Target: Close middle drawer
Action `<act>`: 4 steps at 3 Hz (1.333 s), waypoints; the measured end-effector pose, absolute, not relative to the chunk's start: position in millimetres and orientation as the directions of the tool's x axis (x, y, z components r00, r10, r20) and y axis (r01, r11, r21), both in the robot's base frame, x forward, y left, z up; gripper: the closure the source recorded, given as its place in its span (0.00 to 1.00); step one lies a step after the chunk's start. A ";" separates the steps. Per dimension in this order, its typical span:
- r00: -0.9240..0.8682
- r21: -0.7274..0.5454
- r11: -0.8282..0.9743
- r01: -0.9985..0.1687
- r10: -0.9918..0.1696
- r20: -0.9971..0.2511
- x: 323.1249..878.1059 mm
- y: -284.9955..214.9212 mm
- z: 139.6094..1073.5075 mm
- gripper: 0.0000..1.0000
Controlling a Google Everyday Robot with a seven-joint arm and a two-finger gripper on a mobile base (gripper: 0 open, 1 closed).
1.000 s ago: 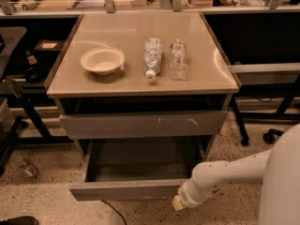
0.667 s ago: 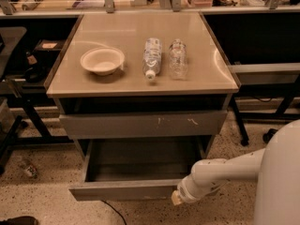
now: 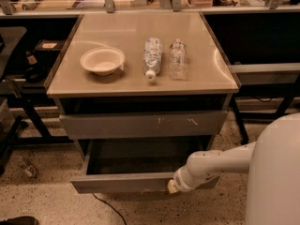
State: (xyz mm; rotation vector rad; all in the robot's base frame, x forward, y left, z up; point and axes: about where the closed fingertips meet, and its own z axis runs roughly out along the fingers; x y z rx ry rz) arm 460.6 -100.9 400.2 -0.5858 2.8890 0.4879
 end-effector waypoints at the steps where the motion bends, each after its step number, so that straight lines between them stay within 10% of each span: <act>1: -0.903 0.284 0.863 -0.417 -0.358 -0.239 481.8 -88.3 404.5 1.00; 4: -0.900 0.281 0.868 -0.410 -0.336 -0.277 524.0 -61.8 402.3 1.00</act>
Offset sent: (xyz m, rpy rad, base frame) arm 0.0600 0.0438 0.0094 0.0319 -0.0663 0.0385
